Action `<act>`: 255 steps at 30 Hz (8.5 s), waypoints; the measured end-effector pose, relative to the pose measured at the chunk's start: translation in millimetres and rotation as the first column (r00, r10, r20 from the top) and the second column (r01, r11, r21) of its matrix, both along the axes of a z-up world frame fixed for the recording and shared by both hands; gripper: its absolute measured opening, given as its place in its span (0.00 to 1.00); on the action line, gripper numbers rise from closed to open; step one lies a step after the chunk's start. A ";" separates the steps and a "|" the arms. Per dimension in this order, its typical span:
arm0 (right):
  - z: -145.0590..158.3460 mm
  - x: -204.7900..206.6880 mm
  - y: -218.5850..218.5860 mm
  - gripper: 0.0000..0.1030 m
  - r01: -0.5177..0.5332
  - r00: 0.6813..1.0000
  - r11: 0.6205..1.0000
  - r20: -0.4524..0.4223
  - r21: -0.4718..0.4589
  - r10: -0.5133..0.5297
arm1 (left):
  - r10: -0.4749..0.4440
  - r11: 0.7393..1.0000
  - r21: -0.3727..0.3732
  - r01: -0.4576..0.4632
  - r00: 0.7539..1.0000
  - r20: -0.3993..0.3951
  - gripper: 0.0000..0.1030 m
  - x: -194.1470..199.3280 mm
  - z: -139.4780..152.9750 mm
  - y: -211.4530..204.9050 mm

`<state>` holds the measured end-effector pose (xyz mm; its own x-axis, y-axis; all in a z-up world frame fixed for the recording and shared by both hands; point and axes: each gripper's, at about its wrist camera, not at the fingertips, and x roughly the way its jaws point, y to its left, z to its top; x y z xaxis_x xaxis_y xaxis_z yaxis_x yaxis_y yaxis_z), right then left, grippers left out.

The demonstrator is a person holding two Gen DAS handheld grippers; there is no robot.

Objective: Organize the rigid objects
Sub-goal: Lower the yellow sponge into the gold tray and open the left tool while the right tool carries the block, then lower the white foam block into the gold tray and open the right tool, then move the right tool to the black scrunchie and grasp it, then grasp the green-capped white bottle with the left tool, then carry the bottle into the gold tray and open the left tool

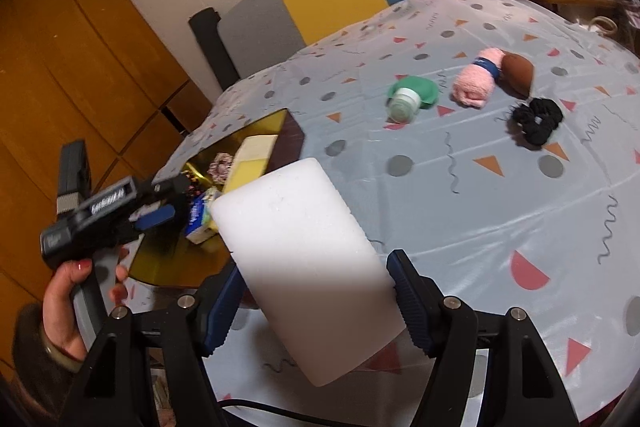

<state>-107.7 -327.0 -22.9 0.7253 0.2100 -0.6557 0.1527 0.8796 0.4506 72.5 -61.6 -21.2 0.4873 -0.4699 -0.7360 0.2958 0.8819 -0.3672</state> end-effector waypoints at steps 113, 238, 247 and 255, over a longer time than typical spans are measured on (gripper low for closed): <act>-70.2 110.4 -206.4 0.57 0.123 0.974 0.938 -0.140 -0.326 -0.176 | -0.266 0.963 0.041 0.265 0.964 0.003 0.82 -80.1 3.8 -99.3; -62.9 75.2 -178.4 0.21 0.271 0.946 0.813 -0.016 -0.515 -0.325 | 0.300 0.954 -0.027 -0.299 0.950 0.083 0.72 68.2 -5.3 31.9; -48.7 62.8 -181.3 0.21 0.295 0.947 0.838 0.027 -0.458 -0.319 | 0.106 0.994 -0.020 -0.105 0.984 0.143 0.72 3.8 4.1 15.7; -31.2 42.8 -156.4 0.21 0.270 0.962 0.916 0.039 -0.298 -0.271 | 0.003 1.000 -0.028 0.001 0.989 0.146 0.72 -31.6 2.5 7.1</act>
